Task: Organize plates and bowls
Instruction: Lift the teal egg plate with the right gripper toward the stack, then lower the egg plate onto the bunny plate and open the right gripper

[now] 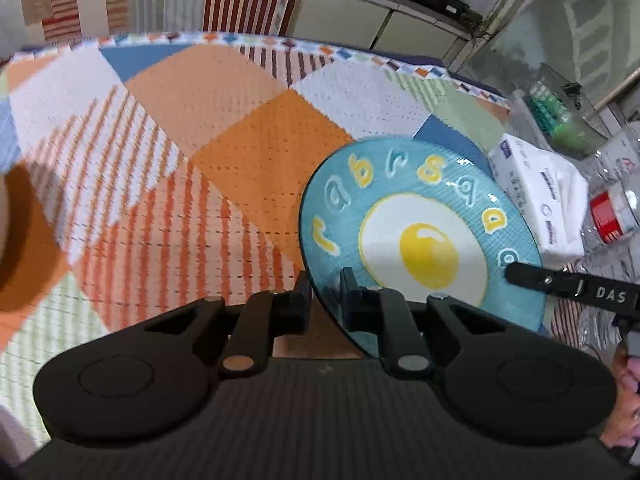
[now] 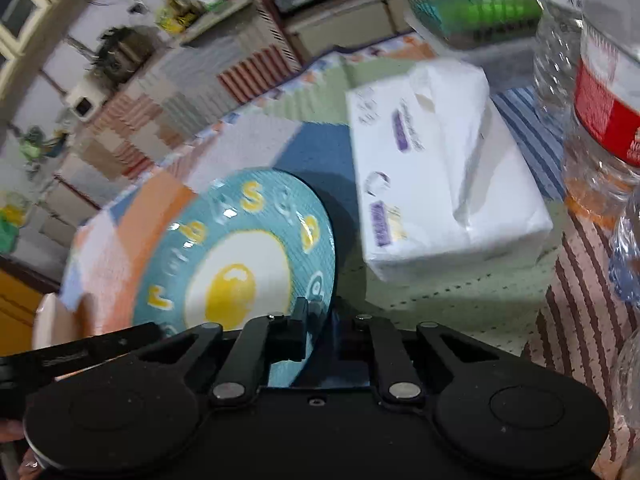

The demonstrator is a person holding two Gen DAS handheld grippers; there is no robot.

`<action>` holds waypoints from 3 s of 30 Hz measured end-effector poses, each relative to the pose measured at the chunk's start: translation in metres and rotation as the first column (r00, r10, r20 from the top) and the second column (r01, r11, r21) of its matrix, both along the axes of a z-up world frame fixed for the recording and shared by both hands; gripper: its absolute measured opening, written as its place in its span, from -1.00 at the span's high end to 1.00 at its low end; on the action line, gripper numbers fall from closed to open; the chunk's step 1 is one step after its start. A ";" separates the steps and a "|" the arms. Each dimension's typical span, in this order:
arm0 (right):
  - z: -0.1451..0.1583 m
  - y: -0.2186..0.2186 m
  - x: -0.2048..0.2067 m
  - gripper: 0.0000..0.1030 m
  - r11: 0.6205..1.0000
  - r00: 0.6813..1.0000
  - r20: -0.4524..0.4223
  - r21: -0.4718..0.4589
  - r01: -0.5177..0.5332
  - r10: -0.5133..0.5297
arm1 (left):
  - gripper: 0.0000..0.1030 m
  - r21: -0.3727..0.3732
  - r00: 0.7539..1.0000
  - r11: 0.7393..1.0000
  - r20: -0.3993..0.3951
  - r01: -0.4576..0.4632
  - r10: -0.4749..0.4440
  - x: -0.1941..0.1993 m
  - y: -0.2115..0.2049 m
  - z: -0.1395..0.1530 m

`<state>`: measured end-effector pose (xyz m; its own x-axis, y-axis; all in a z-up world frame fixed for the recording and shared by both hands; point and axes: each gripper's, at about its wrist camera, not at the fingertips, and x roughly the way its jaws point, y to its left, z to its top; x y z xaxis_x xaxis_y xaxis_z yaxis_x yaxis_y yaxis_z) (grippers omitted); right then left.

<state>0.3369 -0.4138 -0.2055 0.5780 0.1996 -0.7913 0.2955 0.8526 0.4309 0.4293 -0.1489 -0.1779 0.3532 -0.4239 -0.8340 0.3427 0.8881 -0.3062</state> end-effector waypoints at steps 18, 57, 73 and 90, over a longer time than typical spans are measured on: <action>0.097 0.058 -0.086 0.66 0.977 0.958 0.197 -0.086 -0.193 0.207 | 0.74 -0.014 0.990 0.999 0.140 0.038 -0.035 -0.106 0.076 0.109; 0.044 0.095 -0.213 0.65 0.980 0.980 0.016 0.002 -0.199 0.198 | 0.72 0.054 0.983 0.982 -0.042 0.180 -0.178 -0.216 0.104 0.048; 0.036 0.100 -0.210 0.65 0.984 0.983 -0.036 -0.023 -0.179 0.178 | 0.70 0.043 0.978 0.979 -0.077 0.199 -0.195 -0.216 0.104 0.033; 0.047 0.142 -0.192 0.46 0.927 0.962 -0.182 -0.277 -0.251 0.206 | 0.59 0.065 0.972 0.977 -0.134 0.202 -0.192 -0.217 0.098 0.019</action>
